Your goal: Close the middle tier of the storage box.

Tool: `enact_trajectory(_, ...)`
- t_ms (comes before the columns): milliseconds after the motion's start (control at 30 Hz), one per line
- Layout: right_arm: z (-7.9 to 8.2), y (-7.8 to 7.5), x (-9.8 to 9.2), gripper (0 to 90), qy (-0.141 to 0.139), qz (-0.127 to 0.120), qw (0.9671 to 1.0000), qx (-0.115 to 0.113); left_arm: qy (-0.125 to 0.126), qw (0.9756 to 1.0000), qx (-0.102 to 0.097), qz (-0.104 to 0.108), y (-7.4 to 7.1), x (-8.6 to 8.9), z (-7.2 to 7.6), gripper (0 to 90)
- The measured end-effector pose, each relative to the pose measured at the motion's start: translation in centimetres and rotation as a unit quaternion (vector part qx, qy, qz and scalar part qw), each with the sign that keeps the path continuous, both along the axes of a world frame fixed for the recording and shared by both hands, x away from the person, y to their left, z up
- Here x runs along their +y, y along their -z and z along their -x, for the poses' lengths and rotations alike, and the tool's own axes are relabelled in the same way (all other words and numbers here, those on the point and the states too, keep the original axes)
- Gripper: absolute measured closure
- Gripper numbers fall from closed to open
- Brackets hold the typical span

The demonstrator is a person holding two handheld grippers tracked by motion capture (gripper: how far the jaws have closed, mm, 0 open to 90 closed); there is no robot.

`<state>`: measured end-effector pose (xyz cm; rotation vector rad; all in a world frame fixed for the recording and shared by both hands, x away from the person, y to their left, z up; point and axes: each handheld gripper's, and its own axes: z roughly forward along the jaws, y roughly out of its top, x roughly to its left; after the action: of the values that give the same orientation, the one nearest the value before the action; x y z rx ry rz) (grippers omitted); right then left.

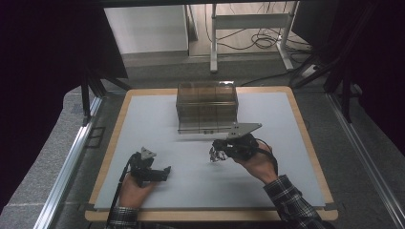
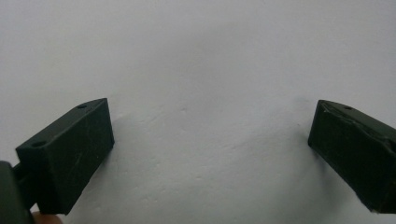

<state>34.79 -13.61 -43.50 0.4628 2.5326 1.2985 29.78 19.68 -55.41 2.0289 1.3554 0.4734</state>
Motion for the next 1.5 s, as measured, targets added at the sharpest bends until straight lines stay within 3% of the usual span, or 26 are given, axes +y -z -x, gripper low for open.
enact_trajectory(1500,-3.9,-2.0,1.2,80.6,0.037,-0.017,0.9992,-0.006,0.001,1.0,-0.001,-0.002,0.0,0.0,0.0,0.7)
